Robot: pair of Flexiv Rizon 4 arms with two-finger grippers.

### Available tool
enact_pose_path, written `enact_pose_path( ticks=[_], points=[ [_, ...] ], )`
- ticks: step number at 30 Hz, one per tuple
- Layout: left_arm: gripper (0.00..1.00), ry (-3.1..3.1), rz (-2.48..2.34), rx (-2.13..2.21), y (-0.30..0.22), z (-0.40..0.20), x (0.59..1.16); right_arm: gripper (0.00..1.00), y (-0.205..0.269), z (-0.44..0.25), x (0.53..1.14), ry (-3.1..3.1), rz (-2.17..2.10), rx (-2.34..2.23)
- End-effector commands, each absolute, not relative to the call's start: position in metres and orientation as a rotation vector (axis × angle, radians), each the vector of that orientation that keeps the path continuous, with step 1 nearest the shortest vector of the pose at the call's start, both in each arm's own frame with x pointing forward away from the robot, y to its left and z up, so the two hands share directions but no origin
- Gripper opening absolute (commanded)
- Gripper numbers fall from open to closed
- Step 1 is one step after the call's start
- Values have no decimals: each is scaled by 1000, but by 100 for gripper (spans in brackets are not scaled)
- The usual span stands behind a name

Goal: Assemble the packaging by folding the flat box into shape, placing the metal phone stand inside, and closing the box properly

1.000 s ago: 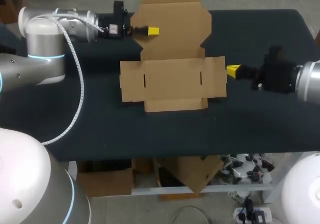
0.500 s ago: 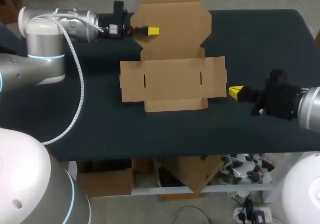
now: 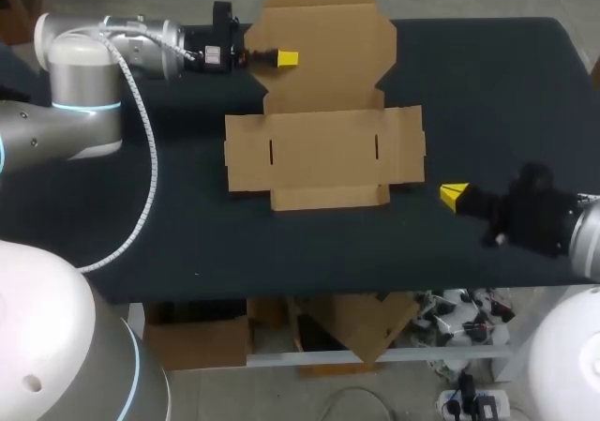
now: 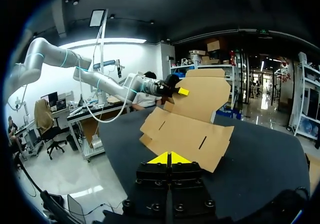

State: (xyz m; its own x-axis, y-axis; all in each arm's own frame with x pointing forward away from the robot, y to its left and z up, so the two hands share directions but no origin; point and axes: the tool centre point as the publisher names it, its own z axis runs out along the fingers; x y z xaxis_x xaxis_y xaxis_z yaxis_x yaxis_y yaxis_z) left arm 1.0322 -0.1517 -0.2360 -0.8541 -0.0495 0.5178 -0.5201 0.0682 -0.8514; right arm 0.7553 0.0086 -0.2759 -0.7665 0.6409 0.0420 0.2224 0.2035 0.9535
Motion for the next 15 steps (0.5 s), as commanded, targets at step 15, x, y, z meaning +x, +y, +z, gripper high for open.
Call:
enact_pose_path(
  ticks=[15],
  points=[
    [0, -2076, 1908, 473, -159, -220, 1010, 0, 15, -288, 746, 2128, 1559, 811]
  ],
)
